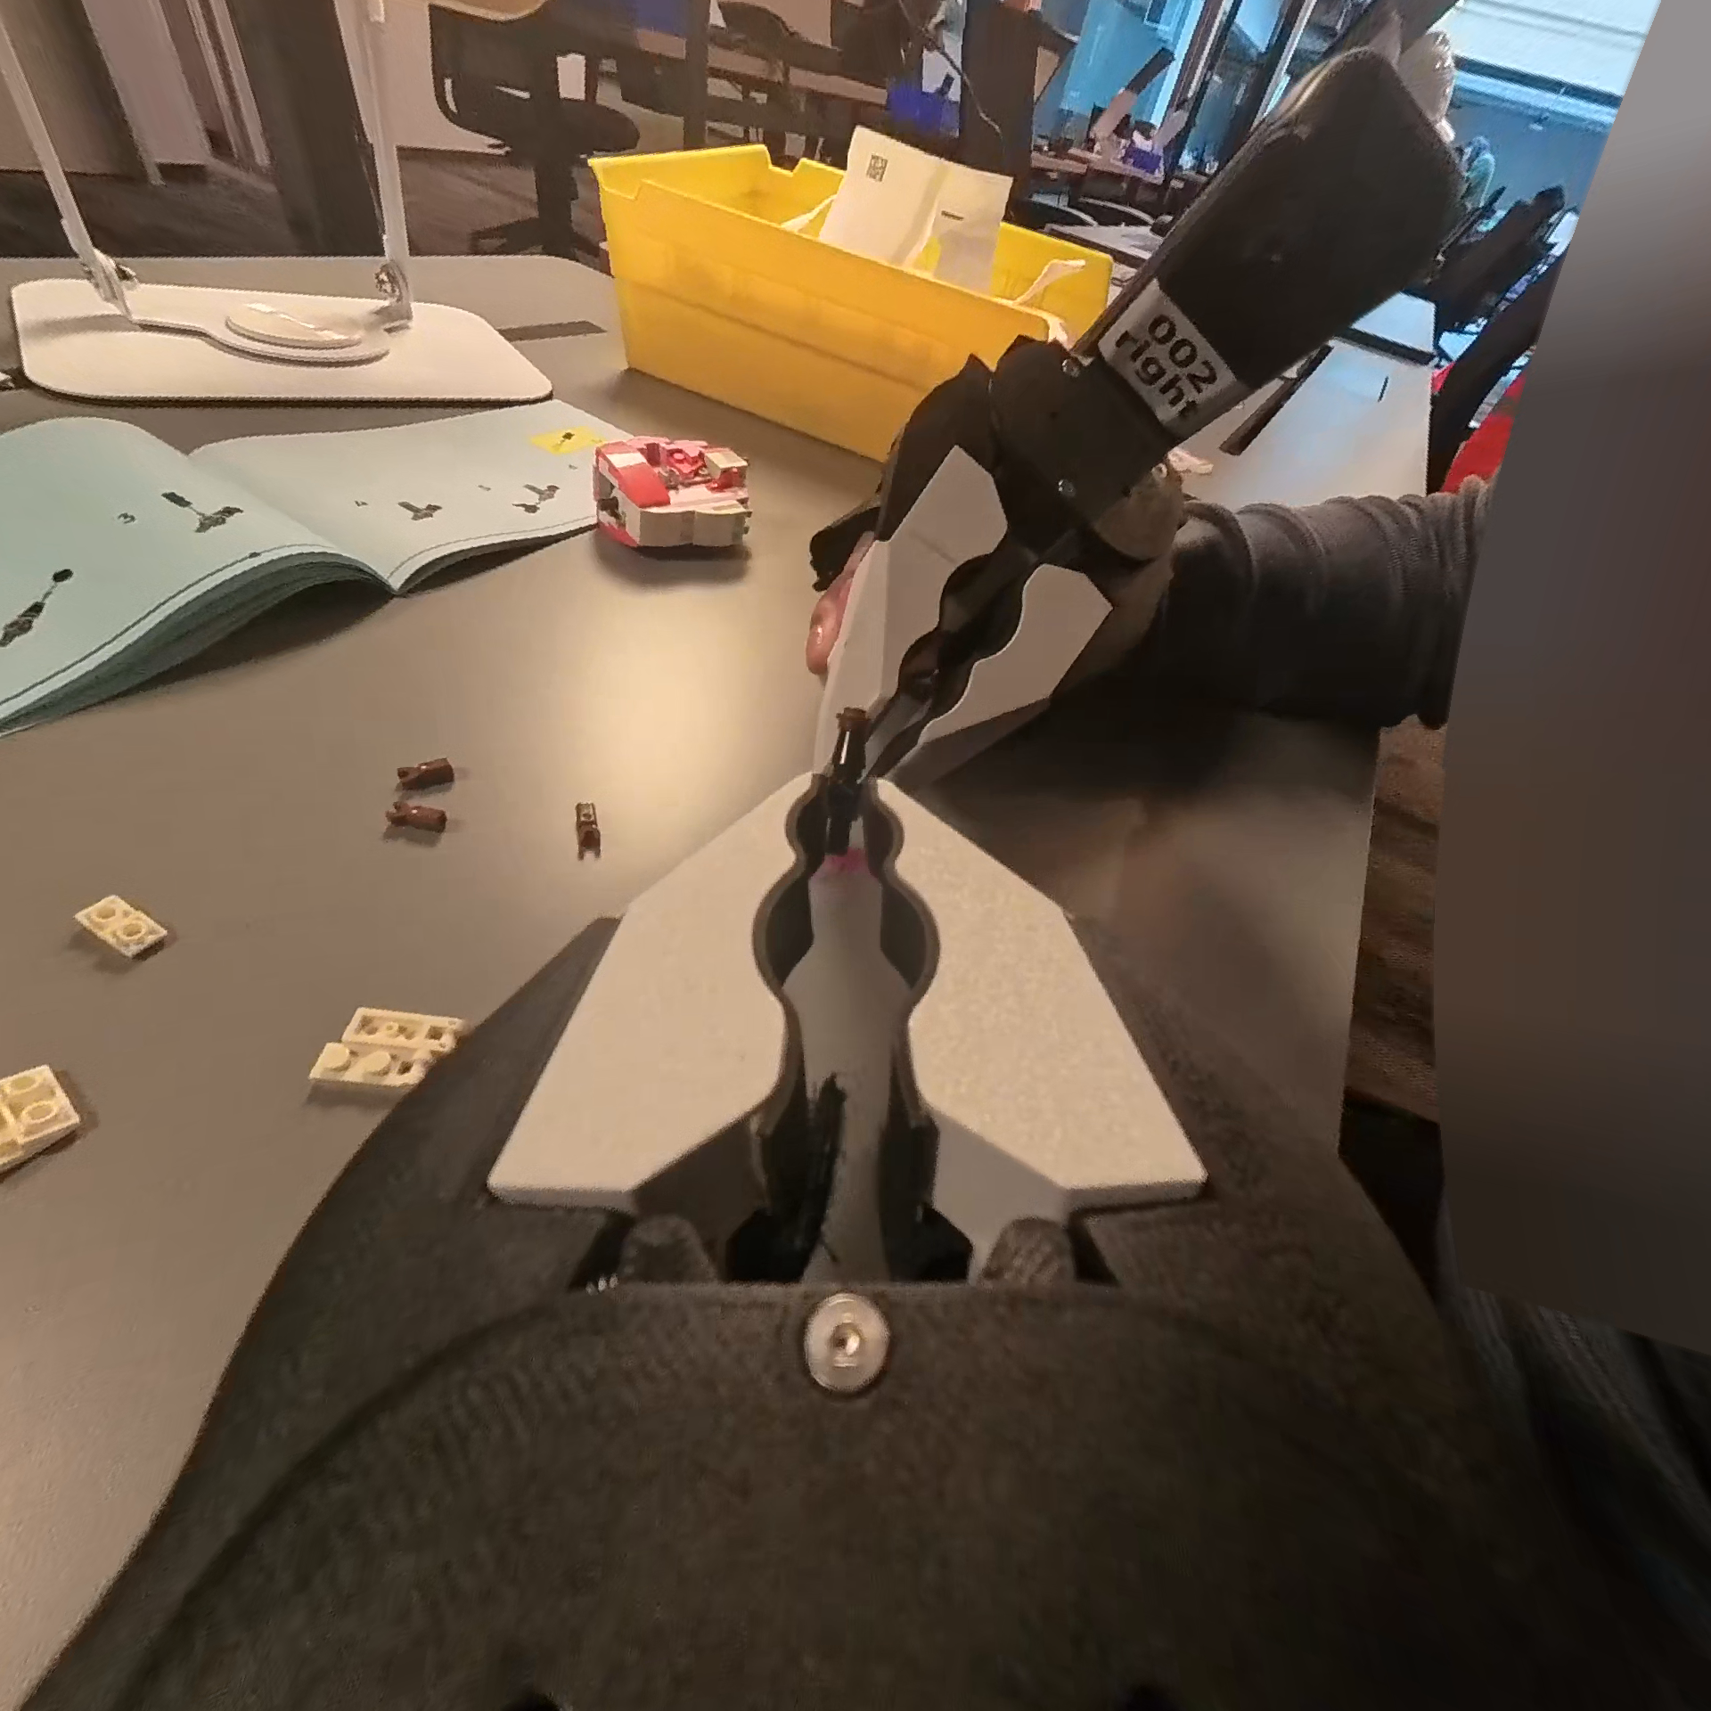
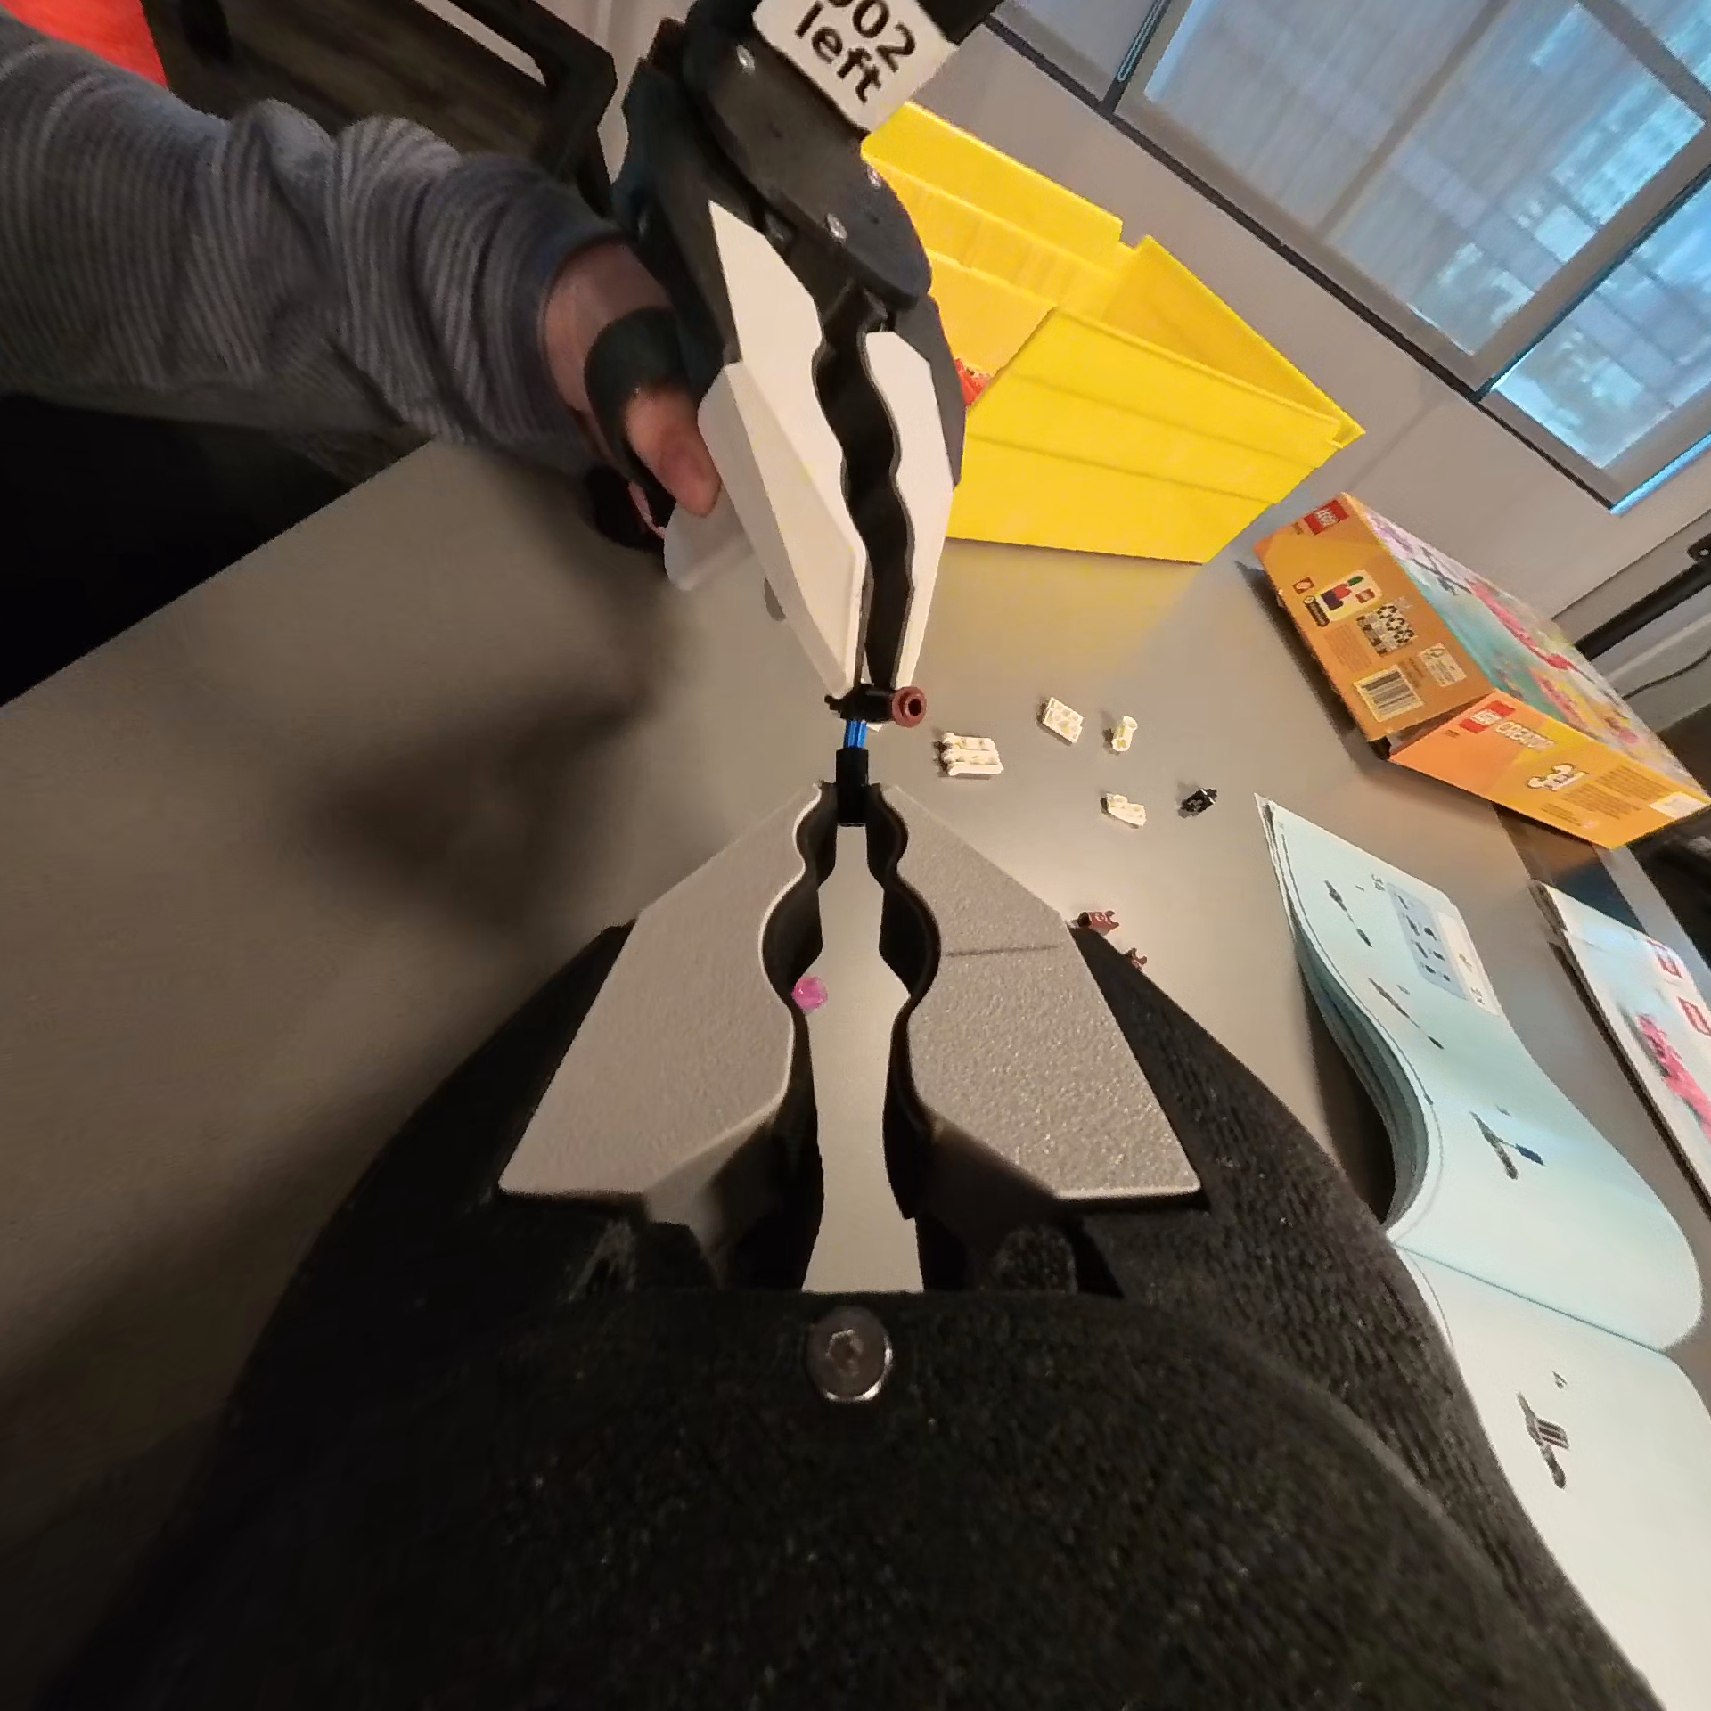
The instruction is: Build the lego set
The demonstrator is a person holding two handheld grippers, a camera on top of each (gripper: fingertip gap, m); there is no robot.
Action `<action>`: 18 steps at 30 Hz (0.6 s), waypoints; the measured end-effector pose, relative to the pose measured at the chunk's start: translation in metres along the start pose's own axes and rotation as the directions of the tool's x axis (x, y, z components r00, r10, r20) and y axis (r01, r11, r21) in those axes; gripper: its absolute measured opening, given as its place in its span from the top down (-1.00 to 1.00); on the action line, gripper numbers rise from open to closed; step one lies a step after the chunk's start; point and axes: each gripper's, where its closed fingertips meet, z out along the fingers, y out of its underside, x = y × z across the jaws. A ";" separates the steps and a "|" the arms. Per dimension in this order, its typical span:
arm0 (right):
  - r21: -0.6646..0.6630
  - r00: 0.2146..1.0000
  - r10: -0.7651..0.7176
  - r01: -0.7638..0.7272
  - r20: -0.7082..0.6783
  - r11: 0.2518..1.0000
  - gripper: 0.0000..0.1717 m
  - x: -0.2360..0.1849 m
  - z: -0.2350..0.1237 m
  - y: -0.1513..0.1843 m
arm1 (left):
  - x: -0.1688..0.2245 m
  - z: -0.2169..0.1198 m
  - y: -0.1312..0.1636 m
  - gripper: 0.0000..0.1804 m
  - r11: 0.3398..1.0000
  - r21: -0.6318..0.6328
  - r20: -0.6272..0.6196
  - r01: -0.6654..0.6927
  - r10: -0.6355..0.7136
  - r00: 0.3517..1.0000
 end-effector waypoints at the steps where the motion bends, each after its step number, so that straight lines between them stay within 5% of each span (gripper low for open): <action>1: -0.001 1.000 -0.002 0.002 0.000 1.000 0.95 0.000 0.000 0.000 | 0.000 0.000 0.000 0.93 1.000 -0.002 0.001 0.000 0.000 1.000; 18: -0.016 0.999 -0.040 0.040 0.014 0.999 0.95 -0.005 0.002 0.002 | 0.001 0.003 0.014 0.93 0.992 -0.107 0.042 -0.074 0.079 0.996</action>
